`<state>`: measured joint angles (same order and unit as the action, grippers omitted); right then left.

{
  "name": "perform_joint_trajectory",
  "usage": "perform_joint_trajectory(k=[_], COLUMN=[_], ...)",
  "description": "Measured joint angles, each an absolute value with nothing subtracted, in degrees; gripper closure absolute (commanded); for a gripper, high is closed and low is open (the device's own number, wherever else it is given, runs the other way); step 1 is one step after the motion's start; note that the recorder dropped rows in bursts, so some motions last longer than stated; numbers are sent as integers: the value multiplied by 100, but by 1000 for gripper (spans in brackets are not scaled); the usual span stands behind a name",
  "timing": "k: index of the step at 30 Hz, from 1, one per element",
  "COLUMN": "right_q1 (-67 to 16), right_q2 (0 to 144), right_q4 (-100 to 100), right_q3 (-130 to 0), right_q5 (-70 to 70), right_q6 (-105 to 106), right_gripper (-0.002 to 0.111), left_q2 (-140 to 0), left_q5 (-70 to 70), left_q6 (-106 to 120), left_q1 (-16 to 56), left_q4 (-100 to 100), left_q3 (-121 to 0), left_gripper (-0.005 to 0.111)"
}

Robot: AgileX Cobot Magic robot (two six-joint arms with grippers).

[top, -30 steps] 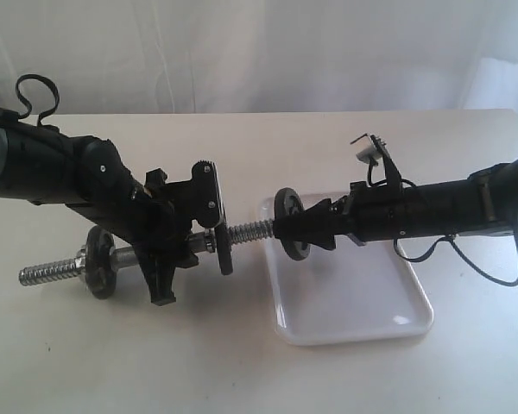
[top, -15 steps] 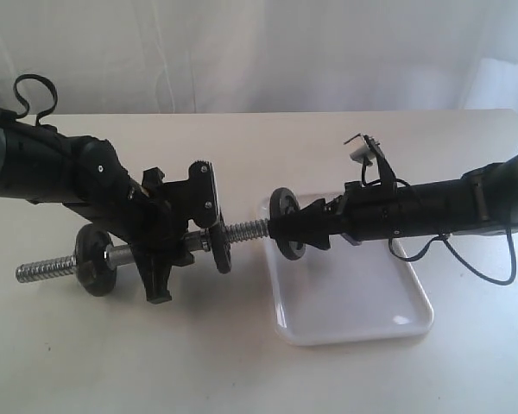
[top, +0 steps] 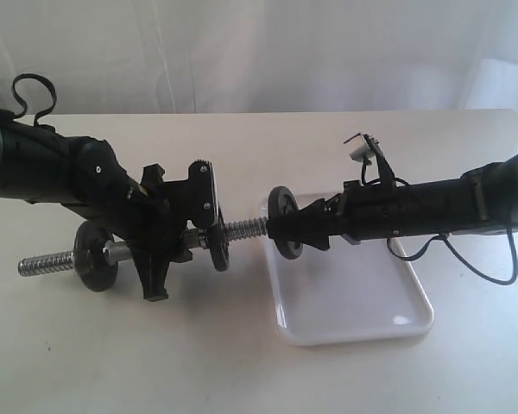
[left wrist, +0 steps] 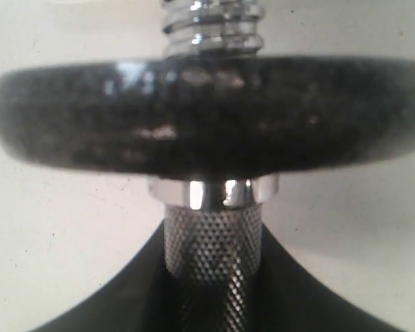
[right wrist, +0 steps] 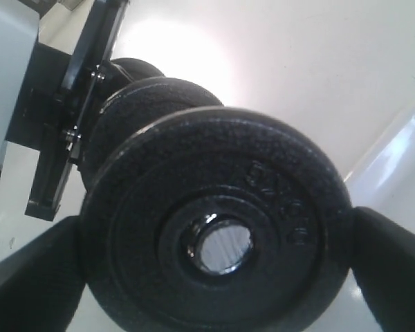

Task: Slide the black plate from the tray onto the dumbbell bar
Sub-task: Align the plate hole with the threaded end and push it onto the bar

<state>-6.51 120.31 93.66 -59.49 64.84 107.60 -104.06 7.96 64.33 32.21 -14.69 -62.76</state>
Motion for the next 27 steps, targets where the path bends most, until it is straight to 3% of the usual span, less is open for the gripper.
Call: perform_joint_trajectory(k=[18, 20, 21, 23, 24, 25, 27], right_q1=[-877, -925, -925, -939, -979, -1009, -1075], right_q2=[11985, 11985, 11985, 11985, 11985, 11985, 11985], right_q4=[9437, 9488, 9496, 9496, 9510, 9525, 9540], right_q3=[-5982, -5982, -5982, -5982, -5982, -5982, -5982], right_q5=[7011, 6998, 6987, 6987, 6963, 6944, 6903], right_q6=[10852, 10852, 10852, 10852, 10852, 10852, 10852], right_gripper=[107, 91, 78, 40, 26, 17, 9], left_q2=[-10056, -10043, -10043, -10043, -10043, -10043, -10043], left_q5=[1093, 1093, 1093, 1093, 1093, 1093, 1104], left_q6=[6434, 6434, 6434, 6434, 6434, 6434, 6434], left_q1=[3267, 3267, 3267, 3267, 3267, 3267, 3267], left_q4=[-1554, -1554, -1554, -1554, -1554, -1554, -1554], left_q3=[-6225, -6225, -6225, -6225, -6225, -6225, -6225], left_gripper=[107, 107, 107, 107, 107, 107, 107])
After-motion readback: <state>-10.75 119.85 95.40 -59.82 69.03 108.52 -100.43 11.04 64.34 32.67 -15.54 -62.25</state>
